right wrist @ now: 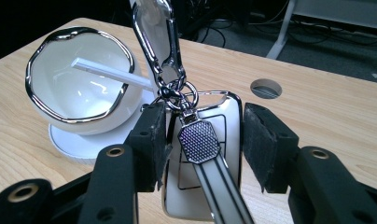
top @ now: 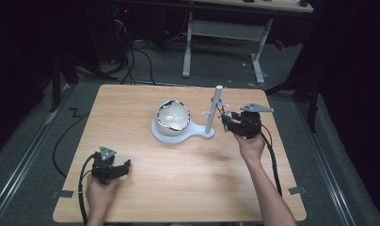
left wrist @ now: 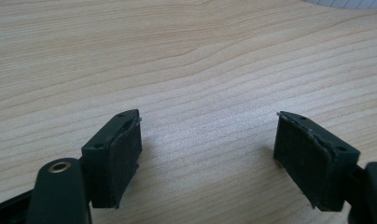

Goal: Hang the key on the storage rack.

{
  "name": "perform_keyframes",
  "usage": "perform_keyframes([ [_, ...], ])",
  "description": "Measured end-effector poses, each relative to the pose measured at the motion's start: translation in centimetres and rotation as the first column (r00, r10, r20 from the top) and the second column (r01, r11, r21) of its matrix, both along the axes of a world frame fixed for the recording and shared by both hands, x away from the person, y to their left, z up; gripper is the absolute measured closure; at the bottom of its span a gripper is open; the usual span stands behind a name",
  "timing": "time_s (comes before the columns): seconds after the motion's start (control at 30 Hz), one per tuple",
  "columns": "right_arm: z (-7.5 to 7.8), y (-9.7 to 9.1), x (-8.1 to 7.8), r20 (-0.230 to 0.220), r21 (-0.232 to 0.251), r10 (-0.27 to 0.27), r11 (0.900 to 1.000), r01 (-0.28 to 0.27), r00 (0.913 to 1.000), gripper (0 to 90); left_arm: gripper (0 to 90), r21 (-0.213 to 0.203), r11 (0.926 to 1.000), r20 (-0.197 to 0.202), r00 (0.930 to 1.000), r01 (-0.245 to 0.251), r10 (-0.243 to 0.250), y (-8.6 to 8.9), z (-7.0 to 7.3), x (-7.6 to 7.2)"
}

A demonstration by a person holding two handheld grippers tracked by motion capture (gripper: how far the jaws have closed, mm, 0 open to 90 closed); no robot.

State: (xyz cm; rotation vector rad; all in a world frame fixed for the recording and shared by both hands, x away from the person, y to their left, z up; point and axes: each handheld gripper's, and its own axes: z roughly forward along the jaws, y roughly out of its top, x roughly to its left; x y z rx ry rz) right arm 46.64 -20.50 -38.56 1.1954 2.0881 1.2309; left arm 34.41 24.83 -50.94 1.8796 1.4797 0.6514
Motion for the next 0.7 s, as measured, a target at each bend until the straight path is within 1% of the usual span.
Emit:
perform_keyframes([
  [0.13,-0.26,0.12,0.03,-0.003,0.011,-0.001,0.9999,0.001,1.0,51.3,23.7,0.0,1.0,0.0,1.0,0.0,0.0,0.0,0.0,0.0],
  [0.7,-0.72,1.01,0.26,0.004,0.006,-0.007,1.0,0.007,1.0,50.7,23.6,0.001,1.0,0.0,1.0,0.0,0.0,-0.01,0.0,0.0],
])
